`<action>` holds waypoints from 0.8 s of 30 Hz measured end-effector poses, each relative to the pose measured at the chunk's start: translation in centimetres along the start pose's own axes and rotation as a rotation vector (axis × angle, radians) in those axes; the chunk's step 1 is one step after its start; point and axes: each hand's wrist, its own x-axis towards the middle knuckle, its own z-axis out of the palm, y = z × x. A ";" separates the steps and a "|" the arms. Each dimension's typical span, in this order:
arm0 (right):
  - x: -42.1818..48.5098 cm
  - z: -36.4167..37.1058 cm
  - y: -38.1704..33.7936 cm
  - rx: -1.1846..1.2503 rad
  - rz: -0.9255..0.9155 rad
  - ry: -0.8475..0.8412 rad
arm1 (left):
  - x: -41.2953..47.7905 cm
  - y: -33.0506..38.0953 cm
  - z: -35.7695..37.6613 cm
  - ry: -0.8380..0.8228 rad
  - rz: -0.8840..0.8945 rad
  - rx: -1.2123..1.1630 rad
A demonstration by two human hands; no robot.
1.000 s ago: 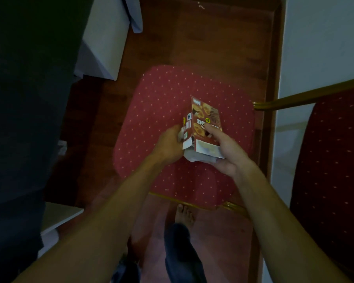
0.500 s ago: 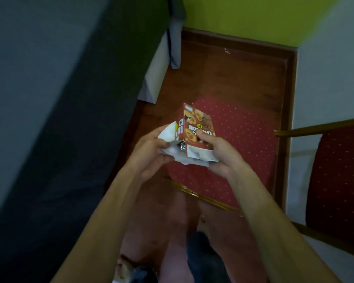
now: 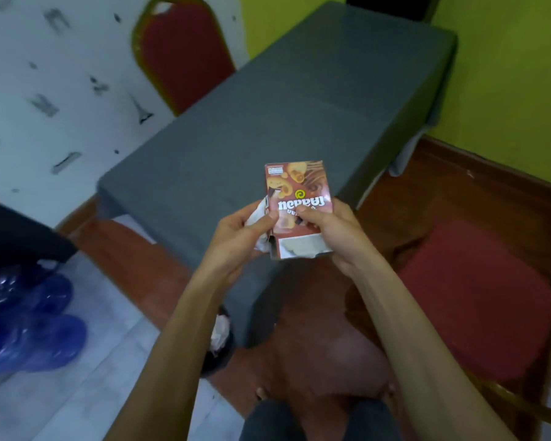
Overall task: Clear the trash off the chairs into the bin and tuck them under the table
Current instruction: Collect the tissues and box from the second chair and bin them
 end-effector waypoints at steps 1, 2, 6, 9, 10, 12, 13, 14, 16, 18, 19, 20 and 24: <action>-0.6 2.7 0.1 -0.026 0.013 -0.023 | -0.9 0.1 -2.6 0.029 0.008 -0.003; -1.0 5.3 0.5 -0.045 0.025 -0.048 | -1.8 0.2 -5.0 0.056 0.013 -0.014; -1.8 14.2 3.1 -0.145 0.058 -0.149 | -4.2 -1.5 -13.4 0.209 -0.014 -0.095; -2.2 19.0 6.2 -0.276 0.064 -0.205 | -5.5 -4.8 -17.9 0.307 -0.054 -0.184; -2.3 20.3 7.7 -0.321 0.073 -0.220 | -6.0 -6.0 -19.0 0.343 -0.074 -0.195; -2.3 22.3 10.7 -0.429 0.103 -0.262 | -7.0 -8.6 -20.9 0.406 -0.133 -0.243; -2.1 23.1 12.4 -0.478 0.117 -0.285 | -7.3 -10.0 -21.7 0.435 -0.170 -0.276; -1.8 23.7 13.9 -0.532 0.125 -0.306 | -7.5 -11.4 -22.5 0.458 -0.205 -0.301; -1.6 24.9 16.5 -0.650 0.155 -0.355 | -7.5 -14.3 -24.0 0.511 -0.269 -0.332; -1.4 25.6 19.5 -0.729 0.193 -0.383 | -7.3 -17.4 -25.1 0.571 -0.334 -0.347; -1.1 25.8 21.0 -0.772 0.178 -0.384 | -7.0 -18.9 -25.5 0.602 -0.364 -0.349; -0.8 26.0 22.9 -0.820 0.139 -0.375 | -6.7 -20.6 -25.7 0.631 -0.388 -0.345; 2.2 26.8 31.4 -1.006 0.004 -0.371 | -3.5 -28.2 -26.5 0.741 -0.430 -0.297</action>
